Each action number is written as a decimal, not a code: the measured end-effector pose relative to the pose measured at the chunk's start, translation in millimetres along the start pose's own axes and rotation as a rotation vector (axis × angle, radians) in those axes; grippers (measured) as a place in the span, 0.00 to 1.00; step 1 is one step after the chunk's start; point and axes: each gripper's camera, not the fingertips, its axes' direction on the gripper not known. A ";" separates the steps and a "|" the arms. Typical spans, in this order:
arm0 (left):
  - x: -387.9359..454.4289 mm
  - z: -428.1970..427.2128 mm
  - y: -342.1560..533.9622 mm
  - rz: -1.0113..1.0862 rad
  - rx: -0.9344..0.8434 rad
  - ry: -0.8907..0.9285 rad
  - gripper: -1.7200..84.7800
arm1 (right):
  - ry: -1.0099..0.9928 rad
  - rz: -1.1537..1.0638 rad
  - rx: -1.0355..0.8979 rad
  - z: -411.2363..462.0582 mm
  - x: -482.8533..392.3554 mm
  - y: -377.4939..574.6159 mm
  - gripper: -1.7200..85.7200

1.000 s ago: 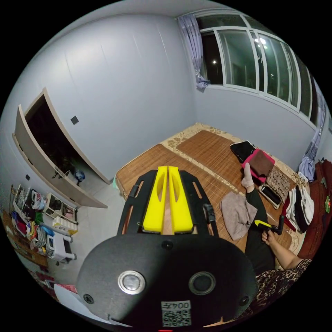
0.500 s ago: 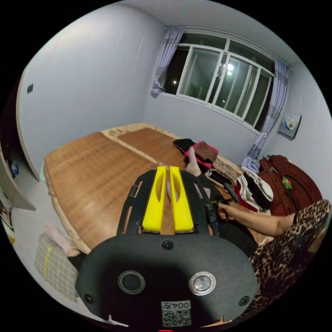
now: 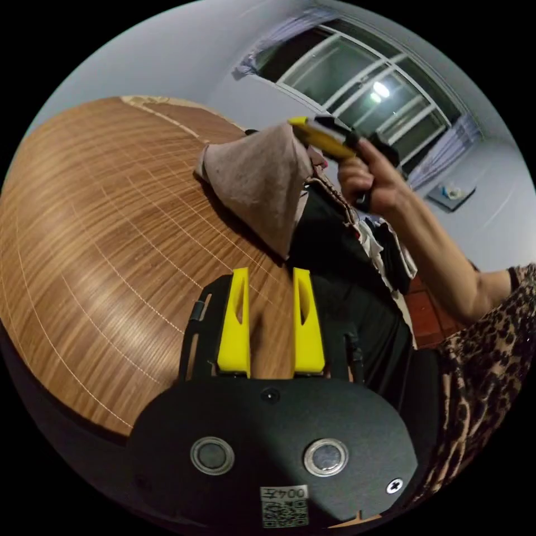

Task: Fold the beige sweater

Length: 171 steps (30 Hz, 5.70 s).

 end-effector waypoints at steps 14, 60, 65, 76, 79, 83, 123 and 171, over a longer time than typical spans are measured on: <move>109.7 -123.9 31.7 0.228 0.289 -0.250 0.25 | -0.213 -0.470 0.497 -152.2 -237.7 49.3 0.06; -209.2 -488.0 -5.1 -0.504 0.255 -0.066 0.06 | 0.487 -0.555 -0.388 341.4 -6.0 54.0 0.14; -215.1 -487.3 -10.8 -0.501 0.253 -0.062 0.06 | 0.608 -0.610 -0.559 444.0 2.9 42.7 0.12; -202.4 -467.0 -7.7 -0.447 0.234 -0.078 0.06 | 0.685 -0.599 -0.669 498.3 19.1 76.6 0.03; -190.1 -464.8 0.6 -0.389 0.253 -0.058 0.06 | 0.585 -0.579 -0.498 444.6 -4.4 72.8 0.02; -158.5 -466.0 9.9 -0.238 0.291 -0.029 0.06 | 0.406 -0.628 -0.198 332.0 -67.6 64.3 0.02; 109.2 -178.2 83.4 0.110 0.214 -0.172 0.20 | -0.142 -0.817 0.490 -81.5 -276.8 295.3 0.02; 313.9 -797.1 55.7 0.200 1.361 -0.250 0.03 | -0.038 -1.036 0.882 -306.4 -274.6 367.9 0.02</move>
